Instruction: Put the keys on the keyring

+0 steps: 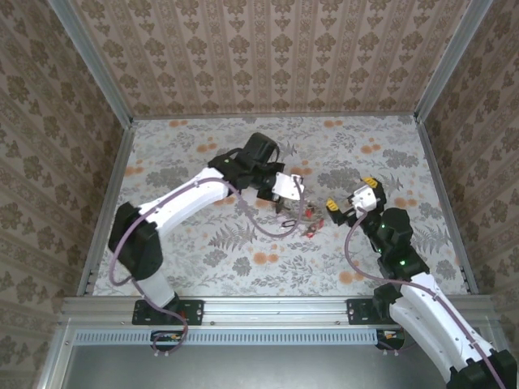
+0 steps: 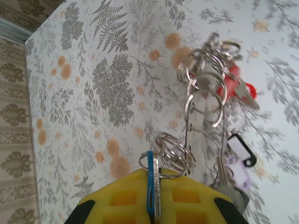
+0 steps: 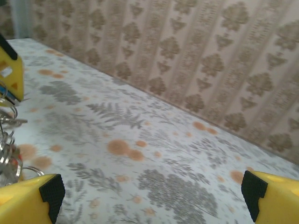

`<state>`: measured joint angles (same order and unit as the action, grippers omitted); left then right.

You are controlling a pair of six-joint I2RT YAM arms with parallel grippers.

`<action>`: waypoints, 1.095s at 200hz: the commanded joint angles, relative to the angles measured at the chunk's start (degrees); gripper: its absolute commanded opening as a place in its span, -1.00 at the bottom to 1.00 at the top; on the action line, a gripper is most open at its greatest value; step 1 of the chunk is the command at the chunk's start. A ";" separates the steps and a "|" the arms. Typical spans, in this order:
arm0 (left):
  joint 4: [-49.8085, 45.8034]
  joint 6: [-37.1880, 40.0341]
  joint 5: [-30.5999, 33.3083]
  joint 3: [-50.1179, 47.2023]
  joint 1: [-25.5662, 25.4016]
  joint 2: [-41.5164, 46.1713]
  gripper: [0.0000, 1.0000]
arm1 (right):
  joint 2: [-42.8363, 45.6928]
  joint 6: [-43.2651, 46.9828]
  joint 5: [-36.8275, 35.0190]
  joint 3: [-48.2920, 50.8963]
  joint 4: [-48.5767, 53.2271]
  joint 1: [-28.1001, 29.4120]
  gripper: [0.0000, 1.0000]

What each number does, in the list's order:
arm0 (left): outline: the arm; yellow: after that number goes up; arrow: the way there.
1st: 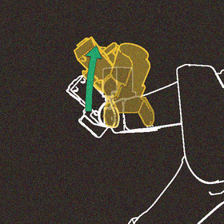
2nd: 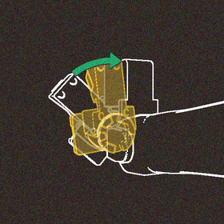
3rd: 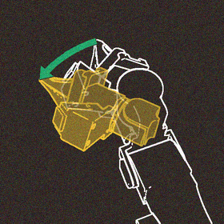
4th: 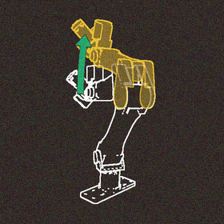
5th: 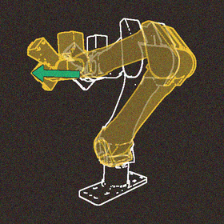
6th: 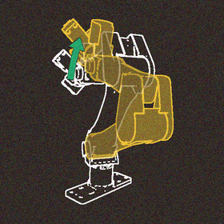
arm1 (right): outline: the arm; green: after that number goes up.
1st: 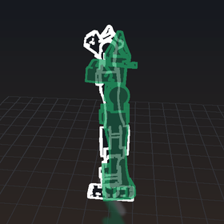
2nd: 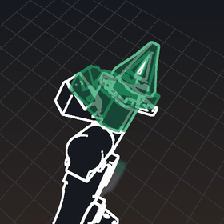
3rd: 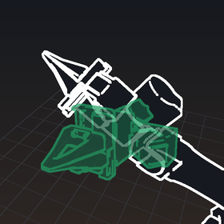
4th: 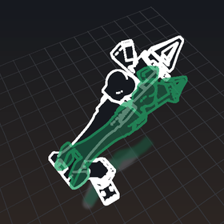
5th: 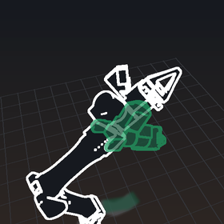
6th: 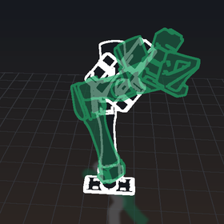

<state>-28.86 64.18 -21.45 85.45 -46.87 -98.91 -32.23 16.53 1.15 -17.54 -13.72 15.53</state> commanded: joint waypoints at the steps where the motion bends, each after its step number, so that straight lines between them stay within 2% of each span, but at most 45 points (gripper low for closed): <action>1: 2.05 -3.06 -1.92 4.79 0.38 -1.67 -1.00 | 1.03 -3.14 -4.34 0.78 -1.20 -1.06 0.99; 25: 2.46 -4.17 -2.40 0.94 2.11 -1.68 -1.00 | 0.94 -2.94 -3.08 0.97 -0.23 -1.14 0.99; 70: 10.72 -6.34 -5.61 -20.22 5.88 5.50 -1.00 | -0.18 -0.52 -0.89 1.53 0.60 -1.29 0.99; 98: 14.54 -9.73 -5.74 -28.85 7.44 9.34 -1.00 | -2.27 -0.04 0.10 1.63 -0.37 -1.43 0.99; 179: 12.94 -10.87 0.00 -38.82 8.49 15.04 -0.92 | -5.78 1.40 1.34 1.10 -1.54 -1.52 0.99; 219: 10.36 -15.43 4.49 -40.55 7.75 17.40 -0.47 | -5.83 1.41 -0.58 2.55 -2.37 -2.21 0.99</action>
<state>-16.69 52.62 -19.97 45.91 -38.61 -84.44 -38.11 17.54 1.74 -16.67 -13.82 14.13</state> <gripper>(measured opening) 0.227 0.995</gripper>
